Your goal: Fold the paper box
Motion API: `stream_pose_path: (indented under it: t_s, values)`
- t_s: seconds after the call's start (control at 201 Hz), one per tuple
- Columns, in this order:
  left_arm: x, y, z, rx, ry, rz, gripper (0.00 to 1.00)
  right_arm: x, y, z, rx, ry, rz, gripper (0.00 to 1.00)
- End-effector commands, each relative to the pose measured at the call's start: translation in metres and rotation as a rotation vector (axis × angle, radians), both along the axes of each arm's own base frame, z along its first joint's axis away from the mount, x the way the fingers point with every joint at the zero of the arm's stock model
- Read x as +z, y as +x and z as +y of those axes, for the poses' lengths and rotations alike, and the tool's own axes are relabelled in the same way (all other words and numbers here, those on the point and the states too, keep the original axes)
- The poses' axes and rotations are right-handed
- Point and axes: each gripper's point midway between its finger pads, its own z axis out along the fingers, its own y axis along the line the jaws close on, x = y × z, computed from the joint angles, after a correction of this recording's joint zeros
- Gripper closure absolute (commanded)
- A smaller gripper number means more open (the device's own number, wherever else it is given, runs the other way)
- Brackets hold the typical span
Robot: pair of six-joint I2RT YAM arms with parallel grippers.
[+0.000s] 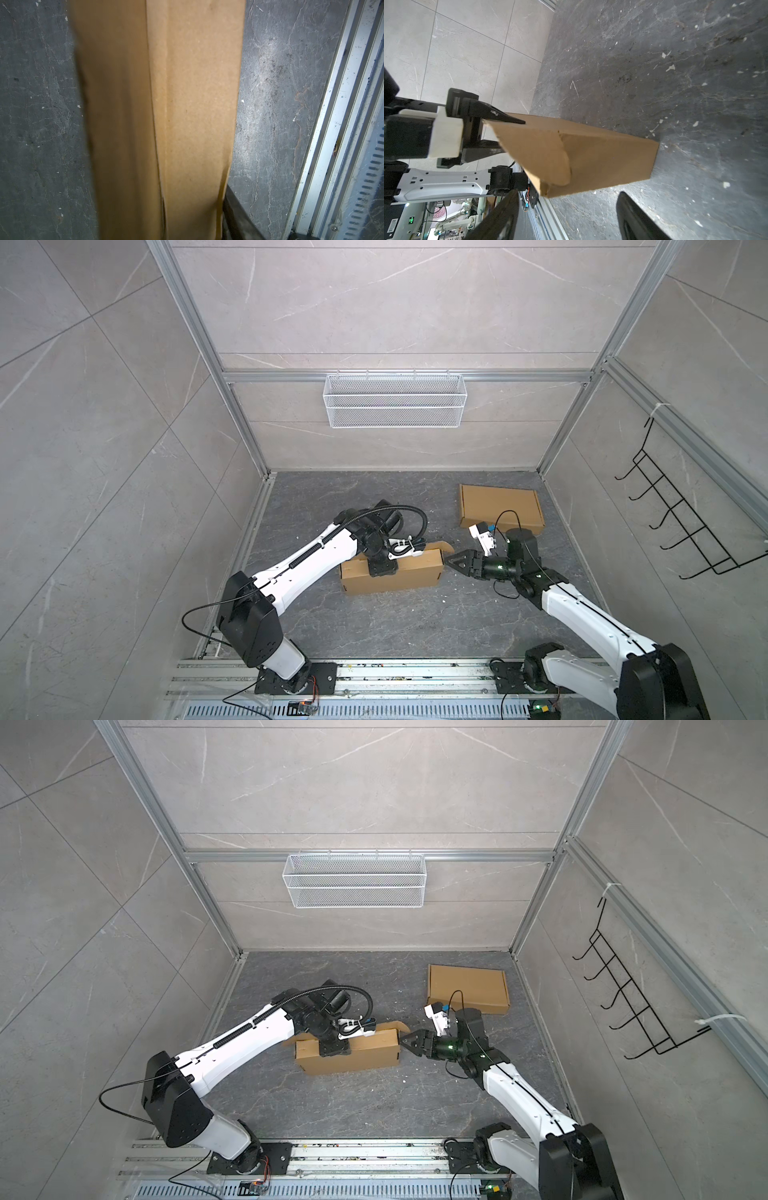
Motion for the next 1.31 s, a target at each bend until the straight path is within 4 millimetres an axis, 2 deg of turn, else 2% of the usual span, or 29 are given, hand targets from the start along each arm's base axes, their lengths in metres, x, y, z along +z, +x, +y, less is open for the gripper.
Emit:
stream_pose_path:
  t_s: [0.0, 0.114, 0.279, 0.413, 0.518, 0.622, 0.717, 0.816, 0.961, 1.11, 1.185, 1.304]
  values:
    - [-0.002, -0.005, -0.004, -0.007, -0.005, 0.052, 0.60, 0.020, 0.015, 0.009, -0.009, 0.017, -0.069, 0.26]
    - [-0.002, -0.004, -0.005, -0.009, -0.009, 0.049, 0.60, 0.025, 0.021, 0.012, -0.023, 0.015, -0.076, 0.26]
    - [-0.004, -0.003, -0.005, -0.010, -0.003, 0.049, 0.61, 0.016, 0.030, 0.006, -0.080, -0.030, -0.069, 0.29]
    - [-0.005, -0.002, -0.005, -0.009, 0.000, 0.048, 0.61, 0.011, 0.032, 0.010, -0.074, -0.036, -0.054, 0.33]
    - [-0.006, -0.001, -0.005, -0.009, 0.002, 0.042, 0.61, -0.005, 0.027, 0.007, -0.055, -0.105, -0.045, 0.36]
    - [-0.006, 0.000, -0.005, -0.007, 0.004, 0.041, 0.60, -0.033, 0.020, -0.008, -0.067, -0.256, -0.028, 0.40]
    - [-0.007, 0.004, -0.005, -0.001, 0.010, 0.023, 0.53, -0.050, 0.014, -0.017, -0.074, -0.329, -0.006, 0.42]
    - [-0.008, 0.006, -0.004, 0.003, 0.017, 0.012, 0.46, -0.056, 0.010, -0.019, -0.072, -0.346, 0.010, 0.43]
    - [-0.008, 0.008, -0.006, 0.002, 0.014, 0.013, 0.48, -0.054, 0.011, -0.019, -0.076, -0.356, 0.005, 0.44]
    - [-0.009, 0.009, -0.006, 0.006, 0.017, 0.009, 0.49, -0.061, 0.011, -0.021, -0.068, -0.403, 0.031, 0.46]
    - [-0.009, 0.009, -0.007, 0.003, 0.014, 0.007, 0.52, -0.049, 0.013, -0.014, -0.055, -0.354, 0.005, 0.45]
    - [-0.012, 0.009, -0.007, 0.001, 0.018, 0.012, 0.56, -0.016, 0.018, -0.001, -0.028, -0.267, -0.059, 0.40]
